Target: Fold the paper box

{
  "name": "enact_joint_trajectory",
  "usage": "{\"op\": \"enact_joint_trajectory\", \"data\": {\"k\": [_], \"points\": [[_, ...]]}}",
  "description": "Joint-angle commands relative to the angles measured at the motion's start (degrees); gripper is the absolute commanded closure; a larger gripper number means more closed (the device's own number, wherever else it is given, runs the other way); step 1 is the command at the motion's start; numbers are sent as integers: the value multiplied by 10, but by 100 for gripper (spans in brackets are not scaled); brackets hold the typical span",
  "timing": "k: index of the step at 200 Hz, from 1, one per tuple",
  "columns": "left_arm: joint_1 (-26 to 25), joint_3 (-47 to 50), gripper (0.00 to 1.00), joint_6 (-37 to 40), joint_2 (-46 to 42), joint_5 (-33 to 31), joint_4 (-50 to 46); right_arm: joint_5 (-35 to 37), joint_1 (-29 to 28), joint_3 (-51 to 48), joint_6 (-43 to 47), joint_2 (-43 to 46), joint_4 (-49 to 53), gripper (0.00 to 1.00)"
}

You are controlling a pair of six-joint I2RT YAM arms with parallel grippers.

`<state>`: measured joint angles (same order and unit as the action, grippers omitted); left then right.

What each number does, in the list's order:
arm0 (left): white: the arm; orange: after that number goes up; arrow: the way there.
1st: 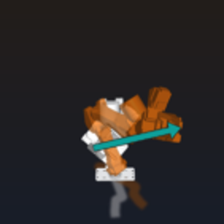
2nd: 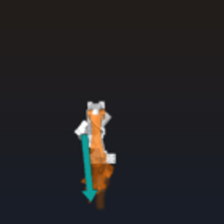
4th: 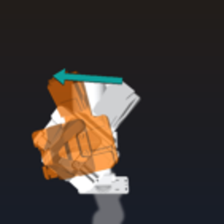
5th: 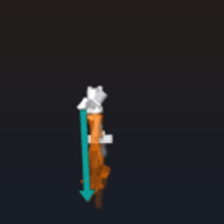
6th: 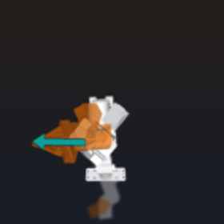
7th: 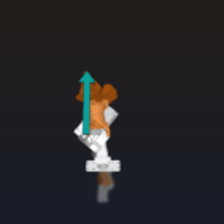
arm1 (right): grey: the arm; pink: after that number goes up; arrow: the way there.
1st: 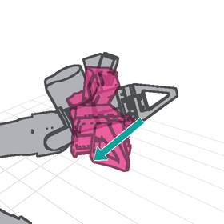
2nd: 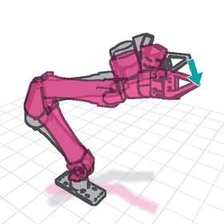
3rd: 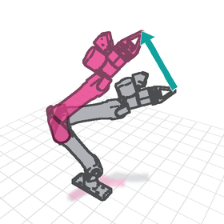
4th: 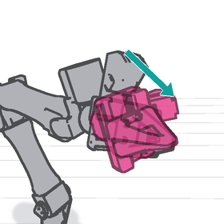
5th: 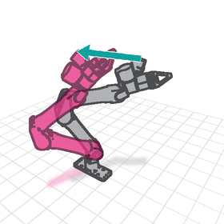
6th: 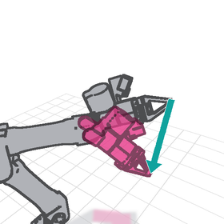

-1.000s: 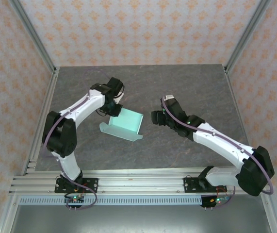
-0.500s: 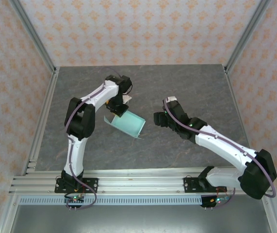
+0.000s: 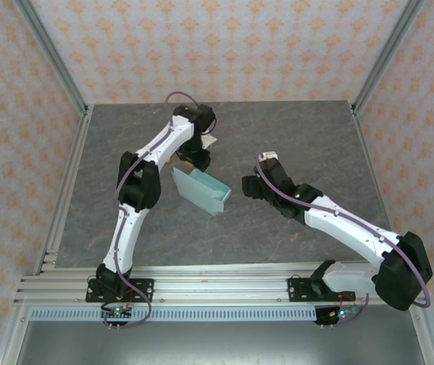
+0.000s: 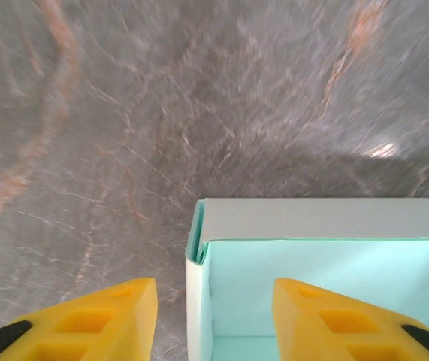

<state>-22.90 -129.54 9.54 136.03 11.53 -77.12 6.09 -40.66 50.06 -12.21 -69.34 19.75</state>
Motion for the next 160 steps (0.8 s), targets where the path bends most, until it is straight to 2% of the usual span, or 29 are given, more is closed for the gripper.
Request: {"op": "enact_joint_trajectory", "data": {"k": [1,14,27,60,85,103,127,160], "points": [[0,-34,52,-5,-40,-27,-13,24,3,2,4,-10,8,32],[10,-8,51,-32,-91,-55,30,24,5,10,7,-26,5,32],[31,62,51,-75,-167,-74,101,-2,19,28,9,-50,7,31],[102,400,51,-209,-432,-118,317,-67,54,91,-2,-148,10,31],[119,617,51,-283,-575,-159,404,-91,70,145,-1,-234,12,32],[118,727,52,-327,-633,-148,436,-86,73,197,14,-299,34,33],[112,852,53,-379,-684,-86,505,-92,73,251,32,-365,66,35],[60,938,56,-440,-685,-37,601,-112,72,272,43,-401,87,38]]}}
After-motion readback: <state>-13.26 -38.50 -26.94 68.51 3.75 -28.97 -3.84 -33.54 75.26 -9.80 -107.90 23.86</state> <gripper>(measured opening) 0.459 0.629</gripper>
